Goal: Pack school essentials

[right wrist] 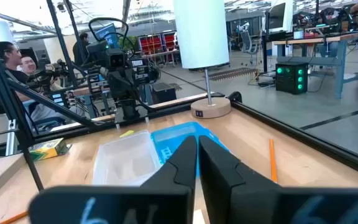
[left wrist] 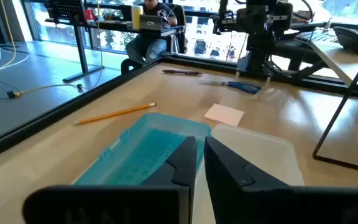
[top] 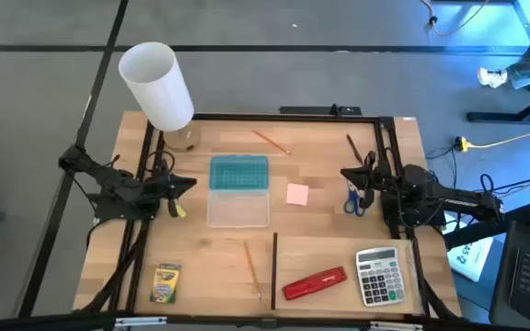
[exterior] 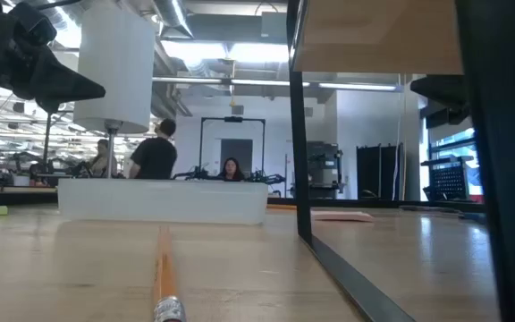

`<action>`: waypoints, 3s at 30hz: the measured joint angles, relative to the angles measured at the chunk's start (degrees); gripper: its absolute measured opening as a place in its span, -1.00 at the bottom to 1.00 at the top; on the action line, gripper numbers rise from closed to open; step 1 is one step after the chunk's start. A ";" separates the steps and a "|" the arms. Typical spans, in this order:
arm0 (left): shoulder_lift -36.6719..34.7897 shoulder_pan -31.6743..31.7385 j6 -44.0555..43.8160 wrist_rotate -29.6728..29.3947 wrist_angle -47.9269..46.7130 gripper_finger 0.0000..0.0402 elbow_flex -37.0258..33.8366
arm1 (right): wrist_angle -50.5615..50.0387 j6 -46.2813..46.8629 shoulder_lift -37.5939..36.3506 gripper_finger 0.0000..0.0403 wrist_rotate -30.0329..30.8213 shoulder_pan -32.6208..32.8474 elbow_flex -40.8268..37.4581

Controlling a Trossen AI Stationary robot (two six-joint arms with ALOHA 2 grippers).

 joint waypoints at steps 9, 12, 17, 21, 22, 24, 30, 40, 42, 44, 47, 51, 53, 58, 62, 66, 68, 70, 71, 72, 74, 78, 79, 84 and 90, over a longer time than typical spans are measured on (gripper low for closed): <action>0.01 -0.01 0.01 0.00 0.00 -0.86 0.00 | 0.00 -0.01 0.01 -0.90 0.00 0.01 0.01; 0.02 -0.02 0.00 0.00 0.00 -0.86 0.00 | -0.02 -0.02 0.00 -0.90 0.00 0.00 0.00; 0.00 -0.02 0.02 0.00 0.00 -0.86 0.00 | -0.02 -0.01 0.01 -0.90 0.01 0.00 0.00; 0.01 -0.01 0.00 -0.02 0.00 -0.86 0.00 | -0.02 0.00 0.01 -0.90 0.00 0.00 0.00; 0.00 -0.01 0.01 -0.01 0.00 -0.86 0.00 | -0.01 -0.01 0.00 -0.90 0.01 0.01 0.00; 0.00 0.00 0.00 0.00 0.00 -0.86 0.00 | -0.01 -0.01 0.00 -0.90 0.01 0.01 0.01; 0.01 -0.02 0.00 -0.01 0.00 -0.86 0.02 | -0.02 0.00 0.00 -0.90 0.02 0.00 0.00; 0.00 -0.02 0.00 -0.02 0.00 -0.86 0.00 | 0.00 0.00 0.00 -0.90 0.00 0.02 0.01; 0.00 -0.01 0.00 -0.02 0.00 -0.86 0.01 | 0.00 -0.01 0.01 -0.90 0.00 0.02 0.00; 0.02 0.00 0.00 0.00 0.00 -0.86 0.00 | 0.00 0.04 0.02 -0.90 0.00 0.02 0.00; 0.01 -0.01 0.00 0.00 0.00 -0.86 0.01 | 0.00 1.96 0.02 -0.90 0.00 0.01 0.01; 0.00 -0.02 0.00 0.00 0.00 -0.86 0.00 | 0.15 6.04 0.01 -0.90 0.03 0.01 0.02; 0.02 -0.02 0.00 -0.02 0.00 -0.86 0.02 | 0.70 6.30 0.01 -0.90 -0.04 0.00 0.00; 0.01 -0.02 0.01 0.00 0.00 -0.86 0.01 | 6.77 3.93 -0.01 -0.91 -4.32 0.01 0.29; 0.02 -0.01 0.02 0.00 0.00 -0.86 0.00 | 4.23 2.67 0.52 -0.97 -1.56 0.00 4.78; 0.02 -0.01 0.02 0.00 0.02 -0.86 0.00 | -1.09 0.40 3.98 -0.97 2.38 0.00 10.81; 0.00 -0.02 0.00 0.00 0.02 -0.86 0.00 | -3.63 0.38 6.87 -0.98 4.21 0.00 14.52; 0.01 0.00 0.00 0.00 0.02 -0.86 0.00 | -7.05 0.40 10.78 -0.98 5.69 0.00 18.71; 0.00 0.00 0.01 0.00 0.03 -0.86 0.01 | -8.88 0.57 13.04 -0.98 6.40 0.00 20.87; 0.01 -0.02 0.00 0.00 0.04 -0.86 0.01 | -10.66 1.37 15.54 -0.98 7.39 0.00 23.17; 0.02 -0.02 0.02 0.00 0.04 -0.86 0.00 | -13.76 3.12 20.82 -0.99 8.87 0.00 27.96; 0.01 -0.02 0.00 0.00 0.04 -0.86 0.00 | -21.97 4.92 32.48 -0.99 8.51 0.02 38.40; 0.00 0.00 0.01 0.00 0.04 -0.86 0.00 | -24.37 5.34 35.29 -0.99 8.49 0.02 41.14; 0.02 -0.01 0.01 -0.01 0.07 -0.86 0.00 | -36.15 8.63 48.54 -0.99 8.45 0.02 53.29; 0.02 -0.02 0.04 -0.48 0.43 -0.86 0.00 | -48.78 10.35 60.60 -0.99 4.05 0.02 64.62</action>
